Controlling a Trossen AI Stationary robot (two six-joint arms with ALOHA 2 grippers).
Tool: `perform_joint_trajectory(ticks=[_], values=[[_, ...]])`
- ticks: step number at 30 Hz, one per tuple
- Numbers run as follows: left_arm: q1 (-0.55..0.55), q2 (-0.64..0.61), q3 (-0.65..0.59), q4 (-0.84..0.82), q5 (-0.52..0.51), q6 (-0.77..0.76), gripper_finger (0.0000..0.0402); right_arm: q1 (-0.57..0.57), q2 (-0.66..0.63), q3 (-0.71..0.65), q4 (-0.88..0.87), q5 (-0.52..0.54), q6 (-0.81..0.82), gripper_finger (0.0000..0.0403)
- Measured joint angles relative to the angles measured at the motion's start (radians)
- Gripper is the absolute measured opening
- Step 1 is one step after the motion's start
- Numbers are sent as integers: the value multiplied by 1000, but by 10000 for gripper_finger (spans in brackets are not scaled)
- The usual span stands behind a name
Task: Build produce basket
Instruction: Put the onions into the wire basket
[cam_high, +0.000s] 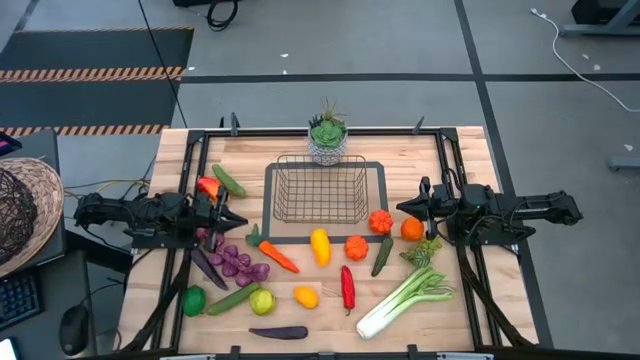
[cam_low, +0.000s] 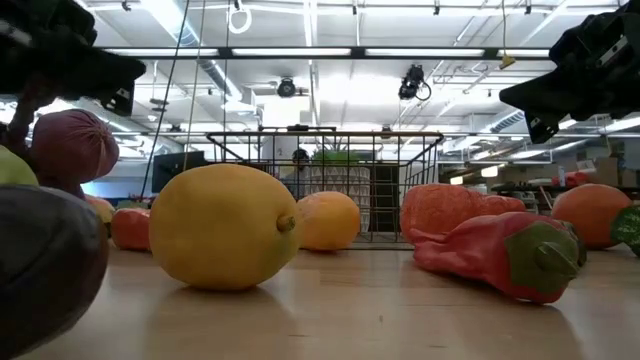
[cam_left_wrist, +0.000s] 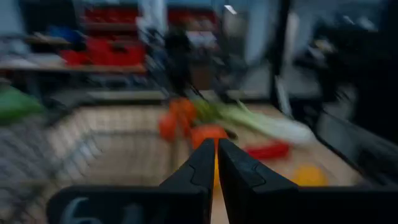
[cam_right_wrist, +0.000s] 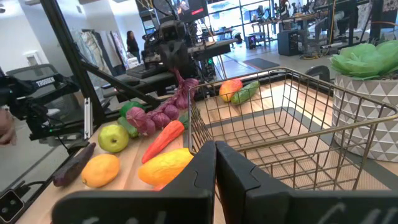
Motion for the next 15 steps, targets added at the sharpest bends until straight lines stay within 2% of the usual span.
perform_joint_trajectory(ticks=[4,7,15], values=[[9,6,60,75,-118,-120,27,0,0,0,0,0,0,16],[19,69,160,-30,-123,-114,31,0,0,0,0,0,0,16],[23,475,565,-287,-138,-54,30,0,0,0,0,0,0,16]])
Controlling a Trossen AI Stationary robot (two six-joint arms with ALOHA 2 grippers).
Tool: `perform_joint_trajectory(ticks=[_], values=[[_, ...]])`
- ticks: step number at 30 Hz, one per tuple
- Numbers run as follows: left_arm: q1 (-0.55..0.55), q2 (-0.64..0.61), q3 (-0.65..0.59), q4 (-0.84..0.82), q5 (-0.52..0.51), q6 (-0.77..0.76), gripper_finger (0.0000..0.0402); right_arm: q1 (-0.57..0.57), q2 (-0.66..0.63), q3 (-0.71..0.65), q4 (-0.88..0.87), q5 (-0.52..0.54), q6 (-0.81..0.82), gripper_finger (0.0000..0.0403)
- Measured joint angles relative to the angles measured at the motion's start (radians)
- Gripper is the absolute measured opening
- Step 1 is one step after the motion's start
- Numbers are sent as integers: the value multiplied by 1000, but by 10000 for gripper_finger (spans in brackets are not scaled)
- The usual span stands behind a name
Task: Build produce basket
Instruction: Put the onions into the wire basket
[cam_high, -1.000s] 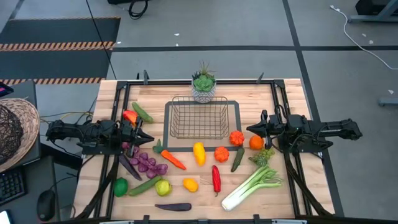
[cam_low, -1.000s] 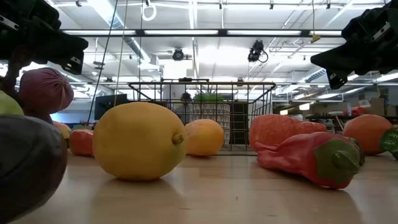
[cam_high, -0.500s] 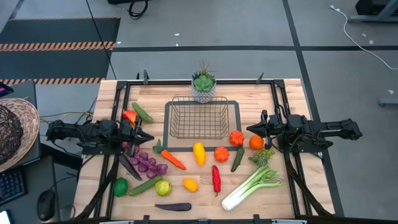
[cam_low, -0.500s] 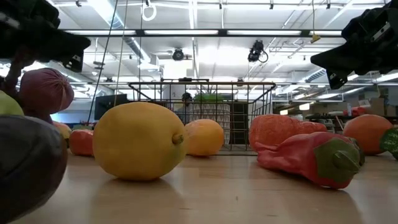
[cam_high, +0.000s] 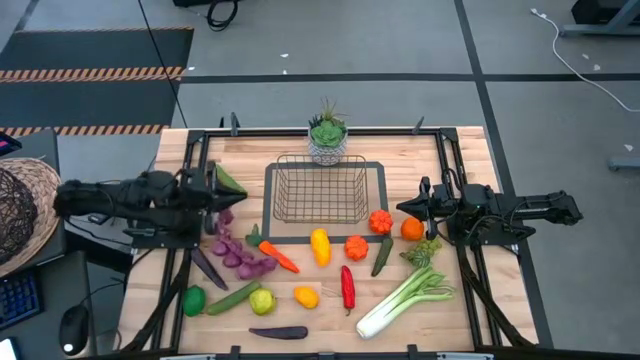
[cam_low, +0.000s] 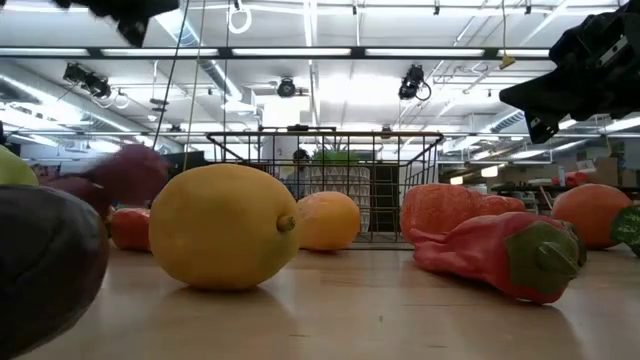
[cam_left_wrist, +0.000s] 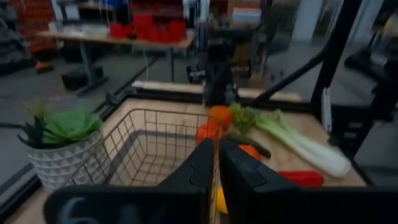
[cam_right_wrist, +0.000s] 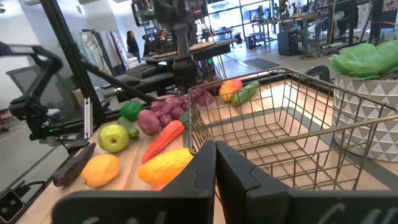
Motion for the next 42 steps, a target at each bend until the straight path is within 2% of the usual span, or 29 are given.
perform_joint_trajectory(ticks=[7,11,16,21,28,31,34,38,42], values=[[0,306,308,-107,-48,-26,28,0,0,0,0,0,0,16],[0,401,445,-106,-49,-22,34,0,0,0,0,0,0,16],[0,456,562,-104,-49,-23,35,0,0,0,0,0,0,16],[1,487,599,-103,-49,-88,28,0,0,0,0,0,0,16],[1,487,599,-103,-48,-255,36,0,0,0,1,0,-7,16],[1,485,599,-62,-48,-366,39,0,0,0,46,44,-6,16],[1,485,599,-53,-48,-396,37,0,0,6,112,84,24,16],[1,485,599,-56,-31,-397,31,0,34,105,114,80,21,16],[0,484,599,-33,-17,-411,28,0,146,267,68,84,-6,16]])
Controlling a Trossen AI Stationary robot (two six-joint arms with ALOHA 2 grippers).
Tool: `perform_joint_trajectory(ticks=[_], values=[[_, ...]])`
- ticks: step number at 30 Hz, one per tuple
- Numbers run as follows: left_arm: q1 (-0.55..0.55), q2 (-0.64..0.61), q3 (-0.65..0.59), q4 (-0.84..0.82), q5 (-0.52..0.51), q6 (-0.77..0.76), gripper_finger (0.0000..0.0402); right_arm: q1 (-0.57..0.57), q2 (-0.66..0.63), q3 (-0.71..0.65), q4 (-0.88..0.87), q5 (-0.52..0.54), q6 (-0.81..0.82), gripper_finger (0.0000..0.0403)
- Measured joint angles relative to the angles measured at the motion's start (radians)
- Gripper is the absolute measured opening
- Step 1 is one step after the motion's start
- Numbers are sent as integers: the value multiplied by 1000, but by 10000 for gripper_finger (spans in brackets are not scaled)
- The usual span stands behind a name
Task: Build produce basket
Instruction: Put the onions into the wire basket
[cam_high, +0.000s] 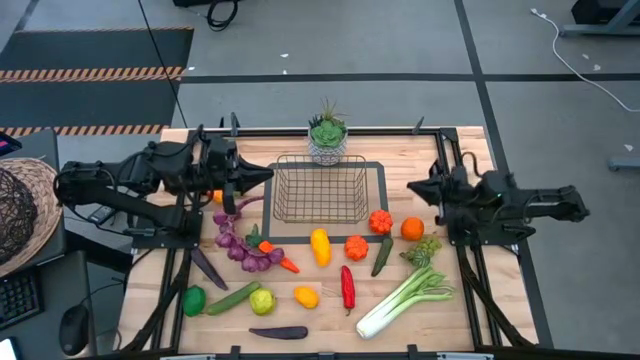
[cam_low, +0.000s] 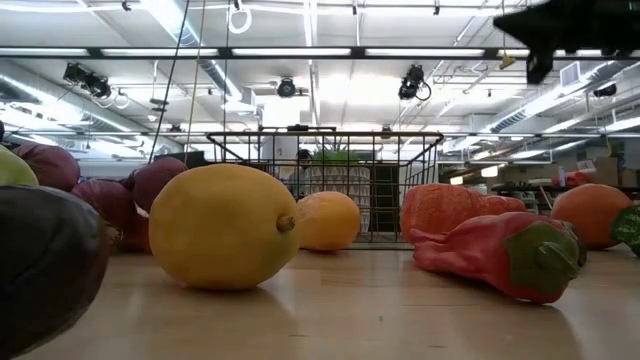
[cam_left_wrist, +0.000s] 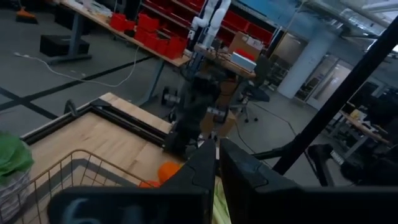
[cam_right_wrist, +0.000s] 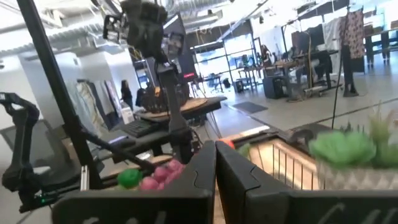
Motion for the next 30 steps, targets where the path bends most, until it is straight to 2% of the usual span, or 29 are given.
perform_joint_trajectory(ticks=[8,12,15,19,24,30], values=[[0,0,0,-1,0,-6,36,0,358,400,-205,1,-18,16],[-4,0,0,-1,0,-35,32,-12,554,610,-457,-1,203,16],[3,1,0,4,-5,-2,29,-24,681,726,-573,-65,339,16],[11,-11,5,-77,12,69,38,-28,795,805,-490,-129,354,16],[-3,-17,108,-491,27,113,87,-27,875,824,-263,-138,370,16],[10,17,151,-871,41,-126,175,-27,920,825,-34,-155,462,16]])
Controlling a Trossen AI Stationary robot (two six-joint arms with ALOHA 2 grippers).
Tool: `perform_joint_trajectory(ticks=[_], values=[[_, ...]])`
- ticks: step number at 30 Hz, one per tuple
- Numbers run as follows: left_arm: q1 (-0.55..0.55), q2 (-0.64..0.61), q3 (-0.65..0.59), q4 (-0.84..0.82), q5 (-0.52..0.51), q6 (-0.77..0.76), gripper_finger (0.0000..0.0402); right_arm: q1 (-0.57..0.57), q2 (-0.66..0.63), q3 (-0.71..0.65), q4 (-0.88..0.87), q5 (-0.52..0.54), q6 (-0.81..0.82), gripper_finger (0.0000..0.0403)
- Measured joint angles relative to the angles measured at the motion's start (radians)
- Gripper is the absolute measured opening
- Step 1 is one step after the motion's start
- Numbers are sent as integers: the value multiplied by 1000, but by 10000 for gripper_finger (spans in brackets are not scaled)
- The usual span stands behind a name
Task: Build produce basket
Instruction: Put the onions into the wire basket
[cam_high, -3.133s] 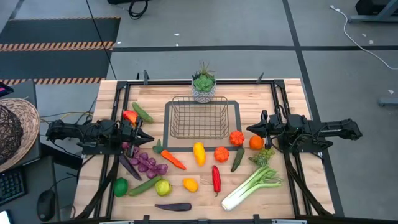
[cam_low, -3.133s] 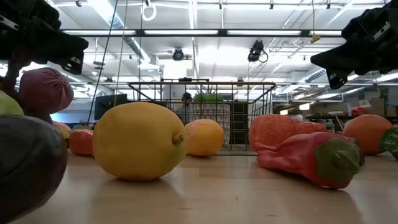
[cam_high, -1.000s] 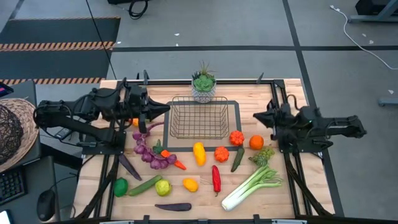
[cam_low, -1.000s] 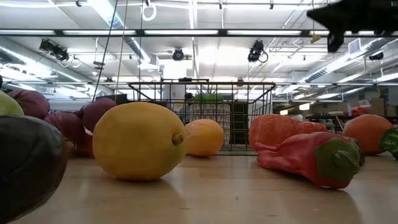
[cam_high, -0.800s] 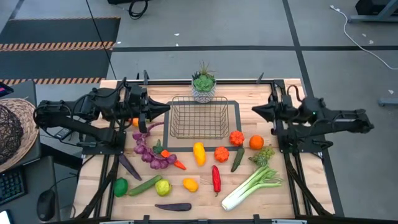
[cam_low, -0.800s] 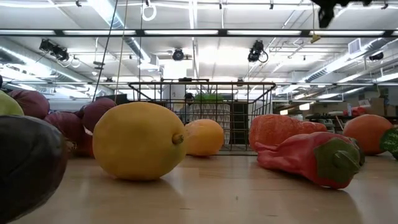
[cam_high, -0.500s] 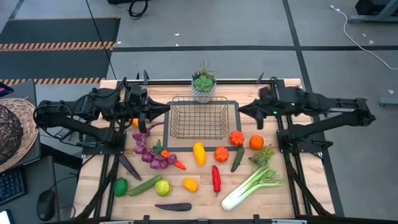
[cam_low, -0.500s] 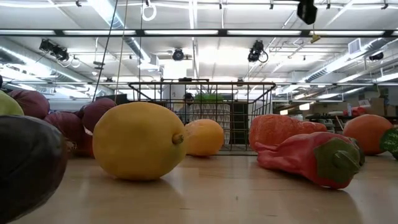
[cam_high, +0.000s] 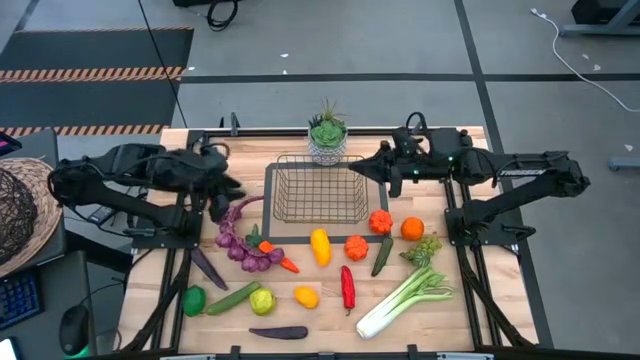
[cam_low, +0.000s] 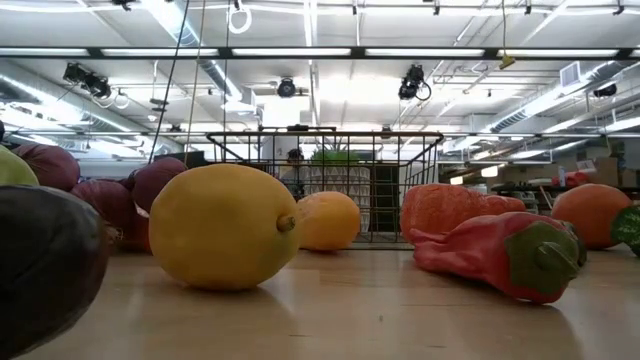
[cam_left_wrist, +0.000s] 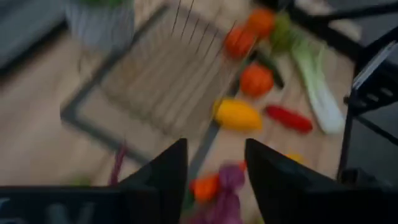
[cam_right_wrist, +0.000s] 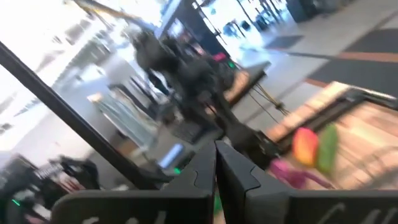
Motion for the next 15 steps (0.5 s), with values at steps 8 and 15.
perform_joint_trajectory(ticks=[8,15], values=[[-37,103,0,-200,49,95,240,0,5,0,41,-41,9,16],[-70,254,-4,-294,49,259,243,0,5,0,41,-186,68,16]])
